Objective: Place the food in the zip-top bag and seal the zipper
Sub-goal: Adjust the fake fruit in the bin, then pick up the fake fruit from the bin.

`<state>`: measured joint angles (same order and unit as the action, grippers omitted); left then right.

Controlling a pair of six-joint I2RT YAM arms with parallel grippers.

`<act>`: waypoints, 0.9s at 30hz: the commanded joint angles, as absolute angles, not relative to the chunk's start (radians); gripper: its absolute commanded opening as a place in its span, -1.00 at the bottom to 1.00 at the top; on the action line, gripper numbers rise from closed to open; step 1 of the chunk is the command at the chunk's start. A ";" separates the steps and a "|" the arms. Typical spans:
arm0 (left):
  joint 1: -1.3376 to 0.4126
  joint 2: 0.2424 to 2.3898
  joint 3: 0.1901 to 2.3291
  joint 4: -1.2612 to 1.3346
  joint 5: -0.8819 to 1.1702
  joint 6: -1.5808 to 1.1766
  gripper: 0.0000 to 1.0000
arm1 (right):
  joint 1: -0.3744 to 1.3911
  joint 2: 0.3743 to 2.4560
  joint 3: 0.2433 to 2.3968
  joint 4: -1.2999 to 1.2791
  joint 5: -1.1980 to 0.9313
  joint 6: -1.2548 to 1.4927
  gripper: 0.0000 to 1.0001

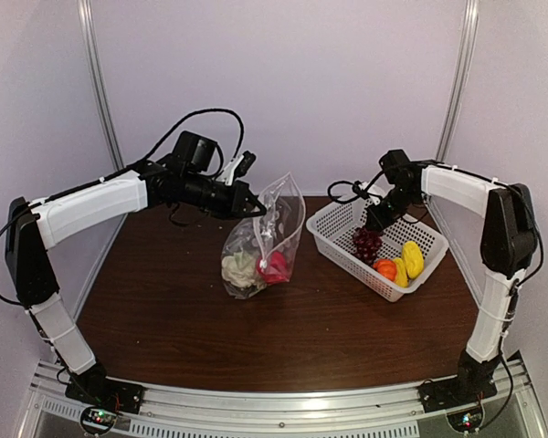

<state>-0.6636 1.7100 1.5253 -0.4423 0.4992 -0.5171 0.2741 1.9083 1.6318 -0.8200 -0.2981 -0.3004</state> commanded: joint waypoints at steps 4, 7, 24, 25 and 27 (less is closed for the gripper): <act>-0.663 1.708 1.505 -0.408 0.510 -0.521 -1.00 | 0.265 1.959 1.650 -0.827 -0.263 -0.246 -0.03; -0.663 1.713 1.506 -0.407 0.510 -0.522 -1.00 | 0.265 1.975 1.647 -0.826 -0.241 -0.206 0.21; -0.663 1.723 1.507 -0.410 0.513 -0.524 -1.00 | 0.226 2.046 1.571 -0.757 -0.125 -0.054 0.30; -0.663 1.723 1.506 -0.411 0.515 -0.524 -1.00 | 0.224 2.058 1.569 -0.759 -0.118 -0.054 0.30; -0.663 1.721 1.502 -0.412 0.513 -0.525 -1.00 | 0.220 2.080 1.570 -0.765 -0.105 -0.055 0.34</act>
<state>-0.6636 1.7126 1.5124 -0.4419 0.5026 -0.5186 0.2287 2.0224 1.5791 -0.7559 -0.1513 -0.0769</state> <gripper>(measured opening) 0.005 0.657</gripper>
